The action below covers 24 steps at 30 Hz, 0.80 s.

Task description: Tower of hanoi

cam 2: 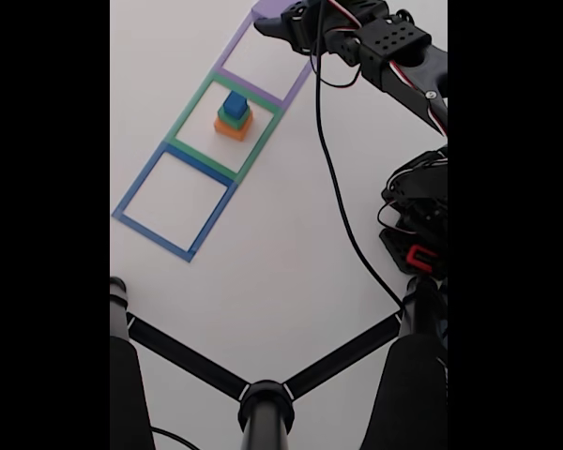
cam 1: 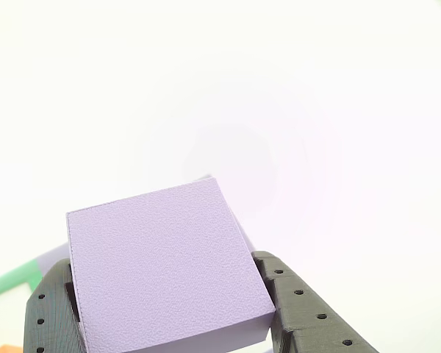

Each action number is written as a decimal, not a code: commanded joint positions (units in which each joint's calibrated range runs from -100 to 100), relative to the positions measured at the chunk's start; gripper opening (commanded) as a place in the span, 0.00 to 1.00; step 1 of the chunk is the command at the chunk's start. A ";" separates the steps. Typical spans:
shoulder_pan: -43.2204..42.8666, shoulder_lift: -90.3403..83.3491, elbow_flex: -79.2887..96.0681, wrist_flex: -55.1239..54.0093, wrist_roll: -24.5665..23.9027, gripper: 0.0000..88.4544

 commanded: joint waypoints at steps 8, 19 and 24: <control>-8.22 -14.54 -30.38 40.12 0.39 0.25; -21.34 -28.32 -33.47 56.22 0.39 0.25; -27.90 -31.85 -30.56 57.27 0.39 0.26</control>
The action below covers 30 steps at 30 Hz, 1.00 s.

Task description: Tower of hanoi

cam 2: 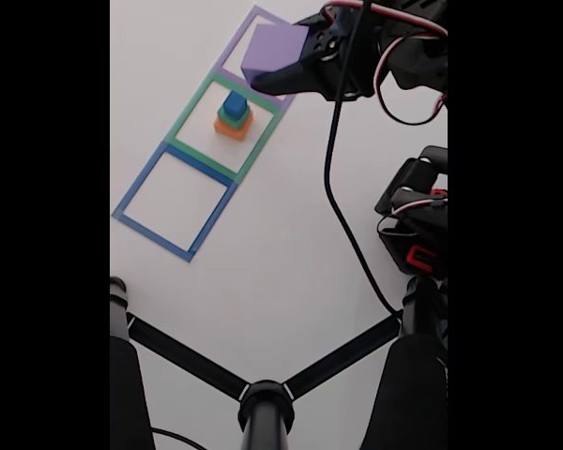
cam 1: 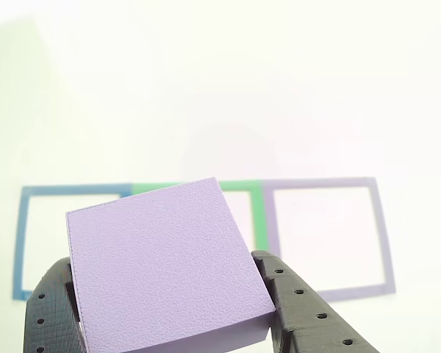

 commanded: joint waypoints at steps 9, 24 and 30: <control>-11.86 -2.98 4.69 -0.84 0.00 0.26; -19.87 -4.03 33.50 -26.90 0.00 0.27; -20.86 -1.54 47.49 -46.33 0.00 0.27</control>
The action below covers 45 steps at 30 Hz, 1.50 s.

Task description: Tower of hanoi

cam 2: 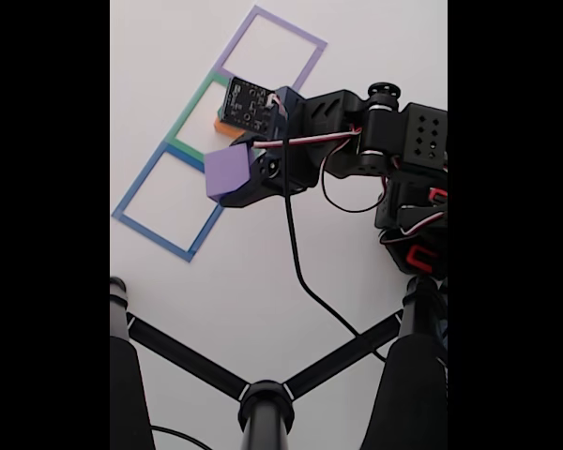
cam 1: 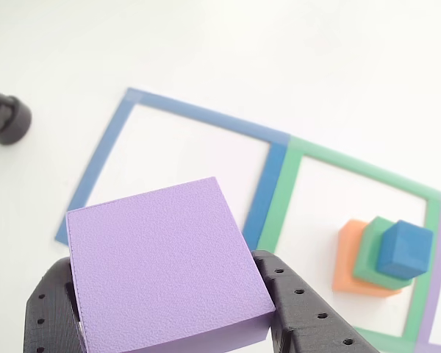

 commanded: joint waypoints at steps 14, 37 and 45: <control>-2.17 17.33 15.48 -43.87 0.00 0.27; -0.49 54.11 13.57 -80.86 0.00 0.28; -1.25 62.61 7.76 -84.74 0.00 0.28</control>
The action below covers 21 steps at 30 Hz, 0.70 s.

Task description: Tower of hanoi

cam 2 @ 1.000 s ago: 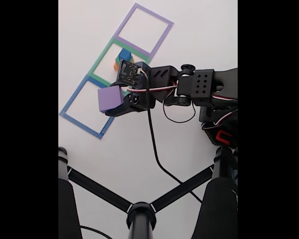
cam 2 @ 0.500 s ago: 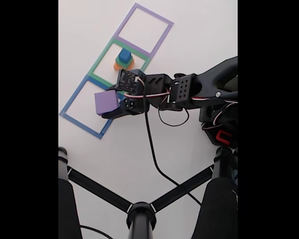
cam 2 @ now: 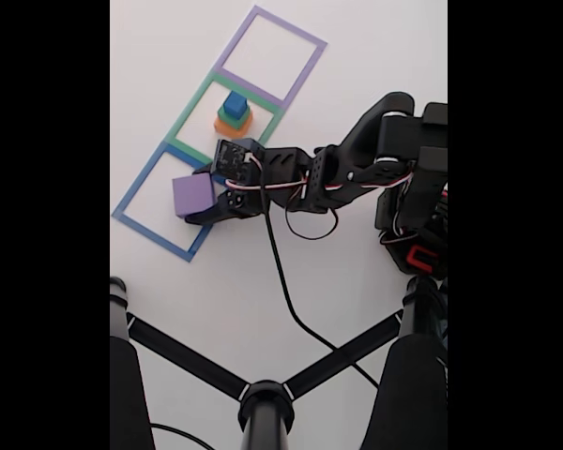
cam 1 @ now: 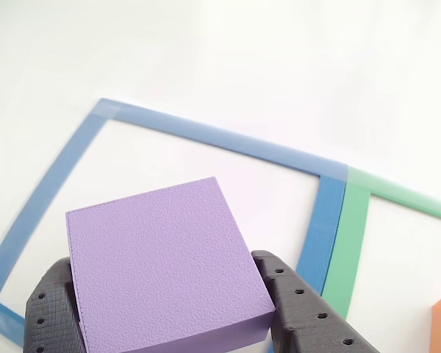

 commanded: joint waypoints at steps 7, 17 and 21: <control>-0.79 5.53 -5.57 -5.55 0.00 0.29; -0.87 7.93 -6.12 -7.90 0.00 0.38; -0.56 6.97 -6.12 -7.98 0.00 0.41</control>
